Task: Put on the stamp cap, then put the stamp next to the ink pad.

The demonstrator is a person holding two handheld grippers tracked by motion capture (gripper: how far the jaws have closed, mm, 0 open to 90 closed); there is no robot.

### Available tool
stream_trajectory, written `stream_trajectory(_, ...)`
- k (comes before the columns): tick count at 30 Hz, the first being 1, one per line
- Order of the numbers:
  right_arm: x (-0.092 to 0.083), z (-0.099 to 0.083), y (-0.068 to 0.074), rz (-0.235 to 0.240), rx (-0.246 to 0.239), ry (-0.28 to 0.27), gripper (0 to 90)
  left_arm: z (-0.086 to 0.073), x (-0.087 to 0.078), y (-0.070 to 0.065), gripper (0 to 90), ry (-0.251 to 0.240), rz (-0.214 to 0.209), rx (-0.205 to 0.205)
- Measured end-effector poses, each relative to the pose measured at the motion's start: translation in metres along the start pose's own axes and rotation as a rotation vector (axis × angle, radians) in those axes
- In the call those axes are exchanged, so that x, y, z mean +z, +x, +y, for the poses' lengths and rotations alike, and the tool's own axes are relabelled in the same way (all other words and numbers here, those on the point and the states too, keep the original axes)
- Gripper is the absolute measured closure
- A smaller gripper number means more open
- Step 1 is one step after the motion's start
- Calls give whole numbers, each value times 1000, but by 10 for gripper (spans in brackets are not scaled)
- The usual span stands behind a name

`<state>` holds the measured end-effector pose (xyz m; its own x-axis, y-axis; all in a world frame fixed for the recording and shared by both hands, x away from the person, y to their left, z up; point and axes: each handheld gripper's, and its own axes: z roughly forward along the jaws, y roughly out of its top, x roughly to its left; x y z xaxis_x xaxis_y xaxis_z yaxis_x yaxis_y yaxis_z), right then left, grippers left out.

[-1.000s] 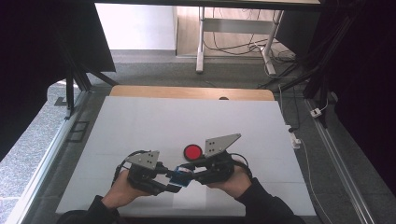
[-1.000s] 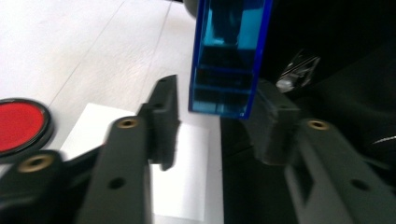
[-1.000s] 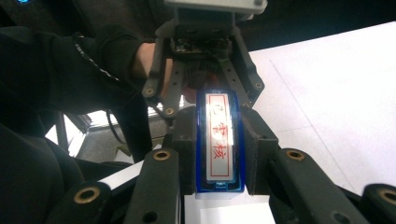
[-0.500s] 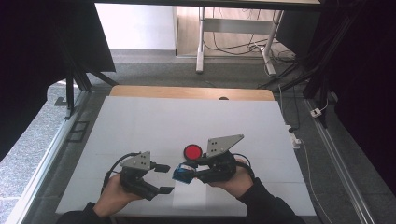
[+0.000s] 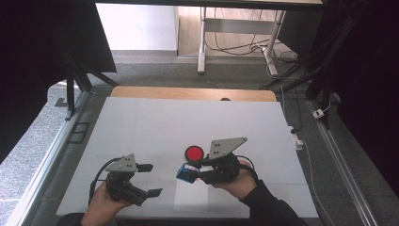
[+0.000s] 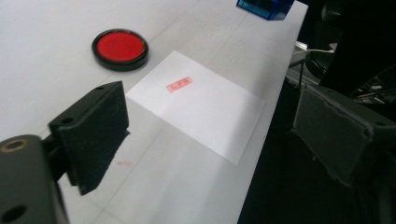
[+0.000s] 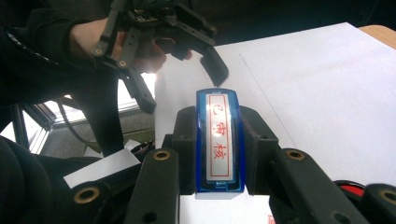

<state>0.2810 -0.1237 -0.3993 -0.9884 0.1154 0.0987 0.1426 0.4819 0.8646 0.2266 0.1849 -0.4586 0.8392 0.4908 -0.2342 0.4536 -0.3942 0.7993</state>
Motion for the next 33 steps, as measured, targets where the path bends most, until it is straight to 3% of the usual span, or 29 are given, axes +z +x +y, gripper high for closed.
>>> stream_trajectory(7, 0, -2, -2, -25, 4, 16, 702, -13, -10, 1, 52, 10, 36, -49)
stream_trajectory(21, -3, -9, -7, -78, 32, 41, 702, -31, -23, 1, 0, 54, 156, -70)
stream_trajectory(33, -10, -16, -14, -133, 56, 49, 702, -44, -32, 4, 0, 50, 187, -106)
